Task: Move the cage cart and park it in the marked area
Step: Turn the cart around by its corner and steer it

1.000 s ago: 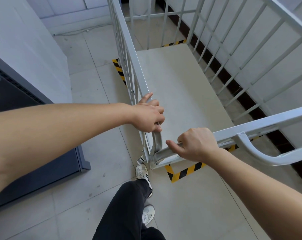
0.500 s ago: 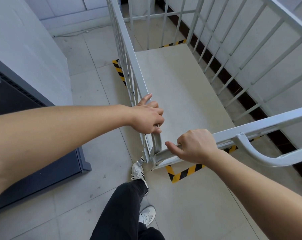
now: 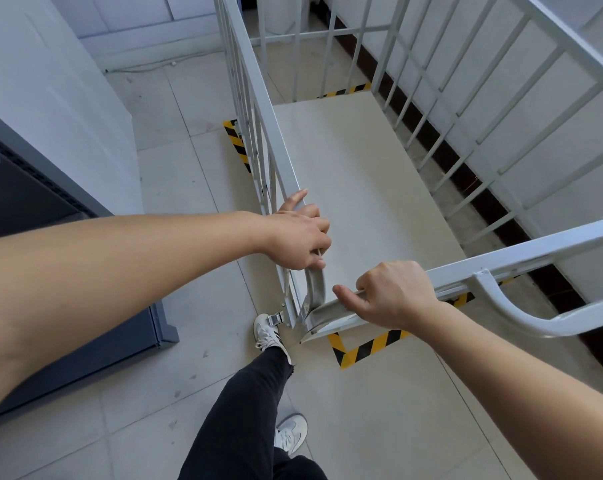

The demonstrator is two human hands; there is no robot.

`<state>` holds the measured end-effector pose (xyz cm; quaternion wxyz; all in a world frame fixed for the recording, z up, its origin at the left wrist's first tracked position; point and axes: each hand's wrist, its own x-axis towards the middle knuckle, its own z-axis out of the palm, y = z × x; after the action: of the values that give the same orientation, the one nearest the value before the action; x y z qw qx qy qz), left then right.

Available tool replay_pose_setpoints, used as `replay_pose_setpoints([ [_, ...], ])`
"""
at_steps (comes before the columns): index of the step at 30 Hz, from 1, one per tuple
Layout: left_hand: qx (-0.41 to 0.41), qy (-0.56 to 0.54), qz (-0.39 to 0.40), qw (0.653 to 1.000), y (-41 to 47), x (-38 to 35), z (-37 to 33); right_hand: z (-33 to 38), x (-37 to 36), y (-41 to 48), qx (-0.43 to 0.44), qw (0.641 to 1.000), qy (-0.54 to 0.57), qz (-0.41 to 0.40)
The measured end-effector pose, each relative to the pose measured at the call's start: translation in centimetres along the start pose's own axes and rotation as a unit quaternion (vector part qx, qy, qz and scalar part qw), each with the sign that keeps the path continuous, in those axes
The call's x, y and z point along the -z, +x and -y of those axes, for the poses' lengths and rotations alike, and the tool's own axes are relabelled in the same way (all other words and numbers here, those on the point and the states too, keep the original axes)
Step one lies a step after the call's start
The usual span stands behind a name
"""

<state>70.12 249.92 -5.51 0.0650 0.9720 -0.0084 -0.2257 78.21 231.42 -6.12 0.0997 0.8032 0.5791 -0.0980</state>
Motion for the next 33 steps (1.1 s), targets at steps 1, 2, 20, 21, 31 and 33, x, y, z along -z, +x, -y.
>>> replay_pose_setpoints([
  [1, 0.001, -0.001, 0.0, 1.0, 0.0, 0.0, 0.0, 0.0, 0.0, 0.0, -0.001, 1.0, 0.001, 0.0],
  [2, 0.001, -0.004, 0.0, 1.0, 0.0, 0.0, 0.1, 0.0, 0.0, 0.1, -0.001, 1.0, 0.001, -0.001],
  [20, -0.009, 0.021, 0.024, 0.999, -0.3, 0.6, -0.1, -0.1, 0.1, 0.1, 0.0, 1.0, 0.002, 0.006],
  [21, -0.011, 0.021, 0.024, 0.999, -0.2, 0.6, -0.1, -0.1, -0.1, 0.1, 0.002, 1.0, 0.003, 0.005],
  [31, -0.027, 0.015, -0.004, 1.0, -0.2, -0.2, 0.0, -0.1, -0.4, -0.1, -0.02, 1.0, 0.007, -0.022],
  [33, -0.031, 0.009, -0.006, 0.999, -0.3, -0.1, 0.1, -0.1, -0.3, -0.1, -0.035, 0.999, 0.023, -0.025],
])
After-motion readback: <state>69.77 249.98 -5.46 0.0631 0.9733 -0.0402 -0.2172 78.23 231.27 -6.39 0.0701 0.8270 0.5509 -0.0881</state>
